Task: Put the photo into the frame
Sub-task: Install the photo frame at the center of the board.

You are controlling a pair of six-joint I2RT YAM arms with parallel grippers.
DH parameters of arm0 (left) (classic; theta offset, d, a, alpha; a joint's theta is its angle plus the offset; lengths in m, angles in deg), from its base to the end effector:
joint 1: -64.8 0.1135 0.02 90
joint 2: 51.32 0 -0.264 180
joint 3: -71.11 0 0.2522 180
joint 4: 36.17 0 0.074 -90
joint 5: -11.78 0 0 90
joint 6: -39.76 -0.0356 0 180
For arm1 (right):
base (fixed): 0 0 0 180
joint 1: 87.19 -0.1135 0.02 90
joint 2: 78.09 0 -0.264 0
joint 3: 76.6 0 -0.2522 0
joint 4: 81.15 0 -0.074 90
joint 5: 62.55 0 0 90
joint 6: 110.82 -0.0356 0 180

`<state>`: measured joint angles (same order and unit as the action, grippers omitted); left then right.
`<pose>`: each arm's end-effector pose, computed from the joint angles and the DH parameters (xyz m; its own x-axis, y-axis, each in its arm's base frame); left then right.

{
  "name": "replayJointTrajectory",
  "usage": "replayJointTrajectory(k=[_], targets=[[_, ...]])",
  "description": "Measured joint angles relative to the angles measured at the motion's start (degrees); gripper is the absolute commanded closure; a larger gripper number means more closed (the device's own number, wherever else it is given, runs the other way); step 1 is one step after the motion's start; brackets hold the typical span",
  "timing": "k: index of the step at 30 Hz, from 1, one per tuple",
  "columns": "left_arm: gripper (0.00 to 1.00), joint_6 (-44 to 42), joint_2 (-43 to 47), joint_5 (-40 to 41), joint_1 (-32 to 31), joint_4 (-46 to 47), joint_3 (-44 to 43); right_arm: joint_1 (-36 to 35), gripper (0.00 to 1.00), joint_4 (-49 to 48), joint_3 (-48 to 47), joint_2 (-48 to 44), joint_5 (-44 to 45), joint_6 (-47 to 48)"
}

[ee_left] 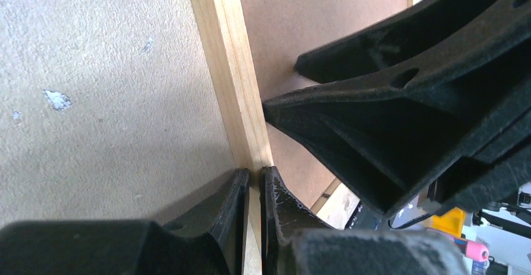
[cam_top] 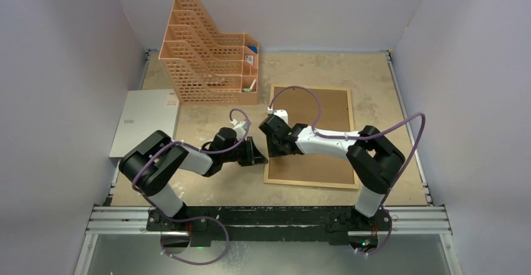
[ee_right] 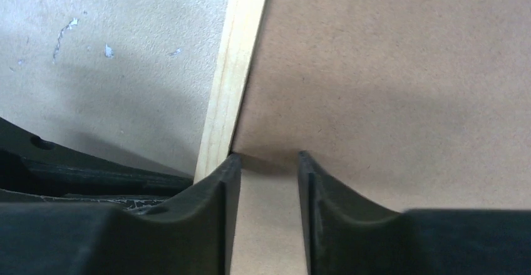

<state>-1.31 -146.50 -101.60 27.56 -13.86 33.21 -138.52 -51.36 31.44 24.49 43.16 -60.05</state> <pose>0.2045 -0.1732 0.1031 -0.9137 -0.1747 -0.3669 0.1910 0.6123 -0.7672 0.2250 0.2657 0.1486 -0.8434 -0.0795 -0.5314 -0.1739 0.9762 0.1299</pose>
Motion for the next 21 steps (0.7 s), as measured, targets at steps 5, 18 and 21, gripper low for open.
replayJointTrajectory(k=[5,18,21], targets=[[0.91,0.0,0.85,1.4,-0.5,-0.24,0.33,-0.15,0.81,-0.85,-1.11,0.92,-2.32,0.13],[0.87,-0.37,6.64,7.1,-1.77,-6.62,0.72,0.79,0.73,-4.04,0.79,-1.22,-3.1,-5.81],[0.79,-0.7,10.1,9.4,-1.42,-11.72,1.57,0.79,0.66,-5.81,1.92,-3.69,-2.54,-7.5]])
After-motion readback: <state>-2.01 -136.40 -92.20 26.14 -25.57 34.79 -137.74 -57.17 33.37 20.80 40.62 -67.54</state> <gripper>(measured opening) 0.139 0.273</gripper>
